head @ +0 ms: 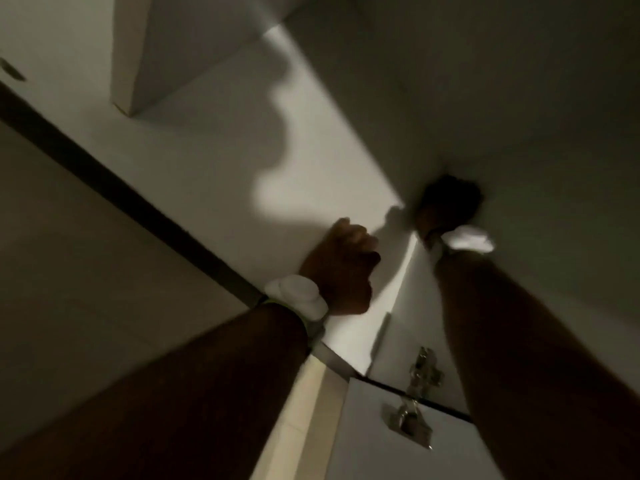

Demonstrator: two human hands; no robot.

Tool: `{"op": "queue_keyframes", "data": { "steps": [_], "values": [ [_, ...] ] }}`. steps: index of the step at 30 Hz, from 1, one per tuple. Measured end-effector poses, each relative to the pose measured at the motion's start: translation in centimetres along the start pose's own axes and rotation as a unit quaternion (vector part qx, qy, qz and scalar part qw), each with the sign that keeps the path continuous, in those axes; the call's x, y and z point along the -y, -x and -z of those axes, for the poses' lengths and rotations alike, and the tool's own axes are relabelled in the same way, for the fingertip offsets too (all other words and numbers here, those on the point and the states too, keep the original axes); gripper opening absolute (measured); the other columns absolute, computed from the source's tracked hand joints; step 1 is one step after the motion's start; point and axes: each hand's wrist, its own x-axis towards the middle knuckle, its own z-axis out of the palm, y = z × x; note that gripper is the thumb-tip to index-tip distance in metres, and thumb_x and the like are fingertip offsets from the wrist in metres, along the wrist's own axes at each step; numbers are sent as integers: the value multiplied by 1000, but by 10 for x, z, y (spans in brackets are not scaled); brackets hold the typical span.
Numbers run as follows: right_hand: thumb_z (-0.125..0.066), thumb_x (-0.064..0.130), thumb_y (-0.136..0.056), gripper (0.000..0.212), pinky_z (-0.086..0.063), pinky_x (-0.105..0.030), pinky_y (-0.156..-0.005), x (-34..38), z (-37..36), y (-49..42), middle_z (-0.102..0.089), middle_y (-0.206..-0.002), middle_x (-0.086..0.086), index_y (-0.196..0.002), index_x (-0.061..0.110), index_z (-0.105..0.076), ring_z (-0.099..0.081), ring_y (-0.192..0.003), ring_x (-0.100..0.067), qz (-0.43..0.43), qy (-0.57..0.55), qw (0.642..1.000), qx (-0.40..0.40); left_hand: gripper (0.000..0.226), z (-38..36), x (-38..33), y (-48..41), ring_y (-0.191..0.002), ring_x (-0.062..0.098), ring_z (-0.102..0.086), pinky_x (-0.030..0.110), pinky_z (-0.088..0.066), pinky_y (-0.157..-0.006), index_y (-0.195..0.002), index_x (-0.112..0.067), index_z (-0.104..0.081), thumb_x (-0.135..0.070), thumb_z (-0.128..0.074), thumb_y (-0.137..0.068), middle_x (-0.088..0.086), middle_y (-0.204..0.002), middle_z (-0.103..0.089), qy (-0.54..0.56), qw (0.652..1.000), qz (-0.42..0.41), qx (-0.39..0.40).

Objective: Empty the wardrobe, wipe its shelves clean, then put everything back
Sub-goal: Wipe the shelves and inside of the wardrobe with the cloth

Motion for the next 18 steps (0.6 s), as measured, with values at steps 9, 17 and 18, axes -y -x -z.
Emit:
{"op": "queue_keyframes", "data": {
  "steps": [9,17,18],
  "values": [
    [-34,17,-100,54,-7,-84,-106,37,78,261,-37,-150,-34,-150,-2,-33,-29,-139,-52,29,7,989,147,52,9,4,7,-124,29,-60,47,-33,-114,-95,-19,-79,-25,-34,-71,1,-121,-71,31,999,-38,2],
    [-48,16,-97,48,-7,-66,-119,48,128,336,-48,-147,-17,-145,12,-46,-34,-141,-38,-1,-150,960,235,35,13,29,18,-124,25,-62,40,-30,-112,-110,-21,-78,-17,-61,-79,3,-131,-68,11,994,-103,-41],
    [-49,17,-95,51,-10,-63,-119,51,127,331,-49,-147,-15,-146,15,-45,-36,-140,-37,-32,-206,955,211,34,15,32,21,-121,24,-64,39,-32,-111,-108,-20,-78,-18,-54,-84,3,-128,-69,39,991,-108,-74]
  ]
}}
